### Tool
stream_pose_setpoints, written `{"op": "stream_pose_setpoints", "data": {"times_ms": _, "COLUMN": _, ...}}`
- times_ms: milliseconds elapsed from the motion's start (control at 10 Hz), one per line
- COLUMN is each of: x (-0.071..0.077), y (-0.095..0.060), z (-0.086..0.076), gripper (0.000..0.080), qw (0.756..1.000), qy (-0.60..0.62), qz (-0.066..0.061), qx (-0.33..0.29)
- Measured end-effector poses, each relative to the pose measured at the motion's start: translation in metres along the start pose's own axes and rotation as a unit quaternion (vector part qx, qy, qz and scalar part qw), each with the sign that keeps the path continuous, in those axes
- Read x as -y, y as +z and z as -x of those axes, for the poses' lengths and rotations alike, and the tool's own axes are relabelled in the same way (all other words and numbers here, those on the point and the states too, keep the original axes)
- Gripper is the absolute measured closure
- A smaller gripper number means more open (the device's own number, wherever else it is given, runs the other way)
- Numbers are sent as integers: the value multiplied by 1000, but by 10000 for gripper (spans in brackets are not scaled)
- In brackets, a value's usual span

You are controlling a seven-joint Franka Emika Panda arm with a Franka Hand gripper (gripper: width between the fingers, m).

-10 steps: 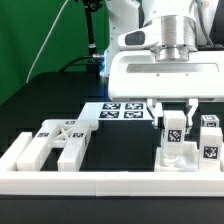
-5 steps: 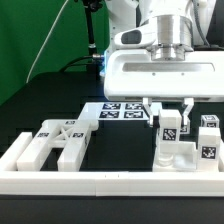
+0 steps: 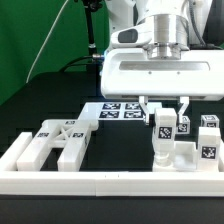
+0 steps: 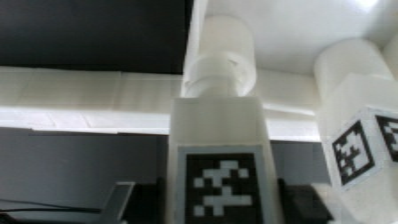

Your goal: Assemble chair

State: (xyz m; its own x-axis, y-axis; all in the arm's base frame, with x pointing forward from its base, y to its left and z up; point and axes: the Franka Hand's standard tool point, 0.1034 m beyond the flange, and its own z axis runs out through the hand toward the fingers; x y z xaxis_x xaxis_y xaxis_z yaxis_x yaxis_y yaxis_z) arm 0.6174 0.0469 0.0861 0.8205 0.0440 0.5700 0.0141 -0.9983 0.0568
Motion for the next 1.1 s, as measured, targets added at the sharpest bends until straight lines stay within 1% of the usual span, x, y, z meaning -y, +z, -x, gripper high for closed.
{"op": "stream_pose_setpoints", "data": {"times_ms": 200, "x": 1, "y": 4, "z": -1, "gripper": 514, "qw": 1000, "qy": -1, "qz": 0, "qx": 0}}
{"op": "stream_pose_setpoints", "data": {"times_ms": 400, "x": 3, "y": 13, "z": 5, "gripper": 514, "qw": 1000, "qy": -3, "qz": 1, "qx": 3}}
{"op": "stream_pose_setpoints", "data": {"times_ms": 800, "x": 2, "y": 14, "z": 4, "gripper": 514, "qw": 1000, "qy": -3, "qz": 1, "qx": 3}}
{"op": "stream_pose_setpoints", "data": {"times_ms": 900, "x": 2, "y": 14, "z": 5, "gripper": 502, "qw": 1000, "qy": -3, "qz": 1, "qx": 5}}
{"op": "stream_pose_setpoints", "data": {"times_ms": 1000, "x": 2, "y": 15, "z": 5, "gripper": 313, "qw": 1000, "qy": -3, "qz": 0, "qx": 6}}
{"op": "stream_pose_setpoints", "data": {"times_ms": 1100, "x": 2, "y": 15, "z": 5, "gripper": 313, "qw": 1000, "qy": -3, "qz": 0, "qx": 6}}
